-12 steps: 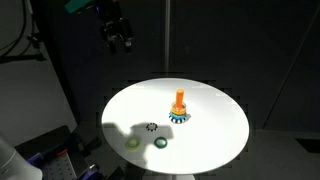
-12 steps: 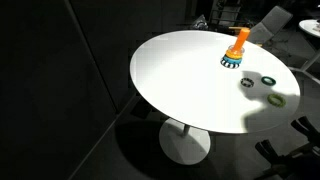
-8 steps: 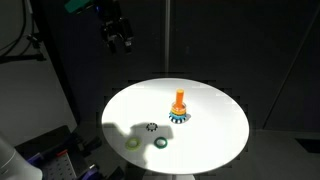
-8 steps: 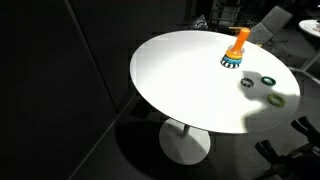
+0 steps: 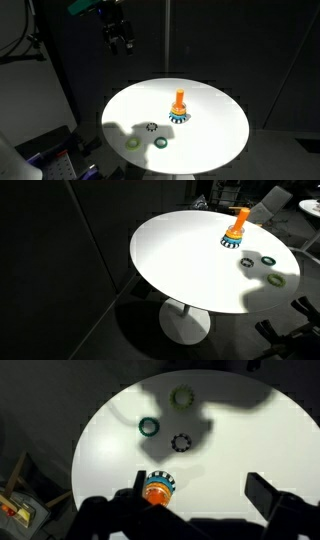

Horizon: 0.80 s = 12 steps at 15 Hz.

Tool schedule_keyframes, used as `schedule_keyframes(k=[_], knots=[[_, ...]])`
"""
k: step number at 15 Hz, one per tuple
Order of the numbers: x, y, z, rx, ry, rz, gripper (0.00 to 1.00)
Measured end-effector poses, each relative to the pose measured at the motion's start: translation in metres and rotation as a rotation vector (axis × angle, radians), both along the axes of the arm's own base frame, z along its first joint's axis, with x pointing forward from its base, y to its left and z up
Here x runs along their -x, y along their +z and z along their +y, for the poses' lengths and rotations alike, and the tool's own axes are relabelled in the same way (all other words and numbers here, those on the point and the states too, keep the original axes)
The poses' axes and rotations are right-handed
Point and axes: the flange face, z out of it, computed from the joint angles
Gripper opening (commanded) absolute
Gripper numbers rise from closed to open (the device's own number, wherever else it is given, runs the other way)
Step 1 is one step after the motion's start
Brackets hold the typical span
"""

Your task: Put the transparent ring on the table

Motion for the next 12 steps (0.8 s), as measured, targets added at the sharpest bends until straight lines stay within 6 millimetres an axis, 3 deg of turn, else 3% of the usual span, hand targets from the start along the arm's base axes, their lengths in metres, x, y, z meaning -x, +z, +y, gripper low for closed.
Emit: schedule_keyframes(k=[5, 12], knots=[[-0.02, -0.011, -0.007, -0.022, -0.055, -0.018, 1.0], [-0.069, -0.04, -0.027, -0.136, -0.187, -0.074, 1.0]])
